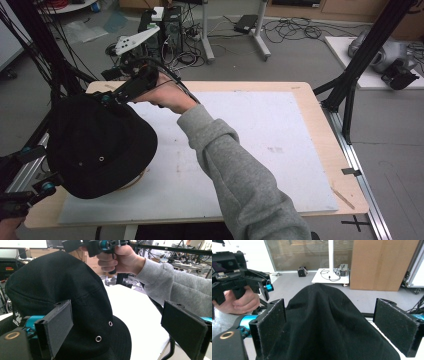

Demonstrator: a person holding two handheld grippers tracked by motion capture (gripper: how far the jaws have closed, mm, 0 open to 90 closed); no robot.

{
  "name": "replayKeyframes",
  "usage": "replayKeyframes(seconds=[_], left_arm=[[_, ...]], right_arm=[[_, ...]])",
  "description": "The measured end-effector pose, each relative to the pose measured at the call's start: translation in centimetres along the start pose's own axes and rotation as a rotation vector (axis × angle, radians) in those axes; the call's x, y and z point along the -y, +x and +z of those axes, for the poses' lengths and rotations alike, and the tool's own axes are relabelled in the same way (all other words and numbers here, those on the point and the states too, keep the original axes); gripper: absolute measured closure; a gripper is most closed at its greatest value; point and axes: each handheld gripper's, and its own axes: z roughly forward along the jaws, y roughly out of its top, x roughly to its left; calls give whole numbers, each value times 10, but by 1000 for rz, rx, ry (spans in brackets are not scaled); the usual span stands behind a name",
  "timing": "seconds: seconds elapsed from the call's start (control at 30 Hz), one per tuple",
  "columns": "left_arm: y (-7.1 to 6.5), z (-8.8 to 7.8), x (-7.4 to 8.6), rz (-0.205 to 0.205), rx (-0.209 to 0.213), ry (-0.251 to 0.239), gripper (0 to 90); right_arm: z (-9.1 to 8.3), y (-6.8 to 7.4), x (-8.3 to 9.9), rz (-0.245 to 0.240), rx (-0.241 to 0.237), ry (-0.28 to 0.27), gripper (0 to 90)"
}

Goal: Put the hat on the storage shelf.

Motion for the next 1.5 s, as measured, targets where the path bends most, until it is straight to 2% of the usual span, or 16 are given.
replayKeyframes(seconds=[0.2,0.23,0.43,0.57,0.67,0.73,0.8,0.87,1.0,1.1,1.13,1.33,1.43,1.5], left_arm=[[-1,3,-1,4,5,4,108],[-1,4,-1,8,7,8,108],[2,6,-3,8,15,-3,108],[5,7,-3,5,17,-2,108],[10,9,-1,-6,15,0,108],[13,11,-1,-13,17,-1,108],[13,12,-1,-12,18,0,108],[14,14,-2,-8,20,2,108],[14,13,-3,-8,15,-3,108],[15,12,-3,-9,15,-8,108],[16,12,-3,-10,13,-9,108],[15,12,-5,-3,13,-12,108],[15,12,-4,-6,11,-10,108],[16,13,-4,-9,12,-10,108]], right_arm=[[-16,4,6,2,23,7,106],[-25,8,9,-3,43,9,105],[-56,17,25,-3,94,8,106],[-81,22,40,10,138,3,105],[-101,25,51,38,167,-17,105],[-112,27,57,63,192,-8,106],[-123,30,67,53,212,-26,105],[-132,30,75,79,227,-22,106],[-151,33,88,94,264,-48,106],[-159,36,94,96,281,-59,106],[-167,39,99,99,301,-66,106],[-183,47,116,104,385,-62,106],[-190,53,126,113,405,-54,105],[-196,54,133,121,397,-60,106]])
